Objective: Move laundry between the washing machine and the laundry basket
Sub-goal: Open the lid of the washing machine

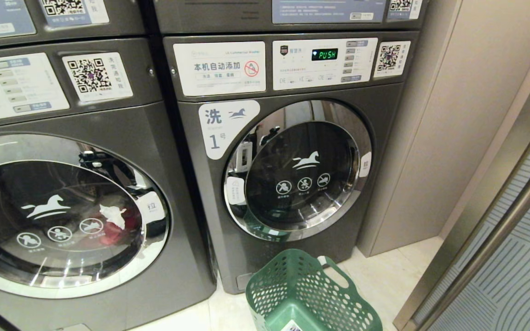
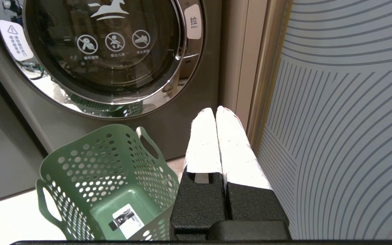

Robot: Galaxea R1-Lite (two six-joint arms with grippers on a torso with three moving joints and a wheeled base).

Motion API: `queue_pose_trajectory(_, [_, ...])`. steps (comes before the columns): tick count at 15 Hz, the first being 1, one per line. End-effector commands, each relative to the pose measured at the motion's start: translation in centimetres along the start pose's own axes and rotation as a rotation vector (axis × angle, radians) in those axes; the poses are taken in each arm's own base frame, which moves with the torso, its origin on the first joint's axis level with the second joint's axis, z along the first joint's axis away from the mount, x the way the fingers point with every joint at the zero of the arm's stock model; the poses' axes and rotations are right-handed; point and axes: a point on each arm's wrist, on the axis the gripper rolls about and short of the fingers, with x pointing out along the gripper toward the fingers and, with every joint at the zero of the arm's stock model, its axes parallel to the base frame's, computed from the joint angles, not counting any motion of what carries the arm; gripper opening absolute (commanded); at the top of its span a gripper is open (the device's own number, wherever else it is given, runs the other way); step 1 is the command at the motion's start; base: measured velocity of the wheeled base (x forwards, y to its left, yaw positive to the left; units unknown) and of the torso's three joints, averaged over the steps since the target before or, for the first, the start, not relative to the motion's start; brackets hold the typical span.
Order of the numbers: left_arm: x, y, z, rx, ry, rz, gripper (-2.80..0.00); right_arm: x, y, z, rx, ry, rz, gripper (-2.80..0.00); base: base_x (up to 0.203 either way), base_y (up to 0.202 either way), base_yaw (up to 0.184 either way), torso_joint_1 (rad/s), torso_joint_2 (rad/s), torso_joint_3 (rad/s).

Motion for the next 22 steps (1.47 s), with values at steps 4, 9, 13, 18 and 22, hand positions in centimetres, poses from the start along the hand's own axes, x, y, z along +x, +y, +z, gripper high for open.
queue_pose_trajectory(4, [2.7, 0.8, 9.1, -0.019, 0.011, -0.051, 0.0, 0.2, 0.0, -0.9, 0.0, 0.034, -0.001, -2.8, 0.0, 0.0, 0.0, 0.0, 0.0, 0.0])
queue_pose_trajectory(9, [9.9, -0.6, 6.3, -0.245, 0.389, -0.299, 0.0, 0.2, 0.0, -0.9, 0.0, 0.034, -0.001, -2.8, 0.0, 0.0, 0.0, 0.0, 0.0, 0.0])
queue_pose_trajectory(13, [13.1, -1.7, 2.1, -0.342, 0.536, -0.438, 0.0, 0.2, 0.0, -0.9, 0.0, 0.034, -0.001, -2.8, 0.0, 0.0, 0.0, 0.0, 0.0, 0.0])
queue_pose_trajectory(18, [23.0, -1.3, -1.2, -0.362, 0.604, -0.351, 0.0, 0.2, 0.0, -0.9, 0.0, 0.034, -0.001, -2.8, 0.0, 0.0, 0.0, 0.0, 0.0, 0.0])
queue_pose_trajectory(22, [29.9, 0.1, -4.6, -0.303, 0.462, -0.375, 0.0, 0.2, 0.0, -0.9, 0.0, 0.034, -0.001, -2.8, 0.0, 0.0, 0.0, 0.0, 0.0, 0.0])
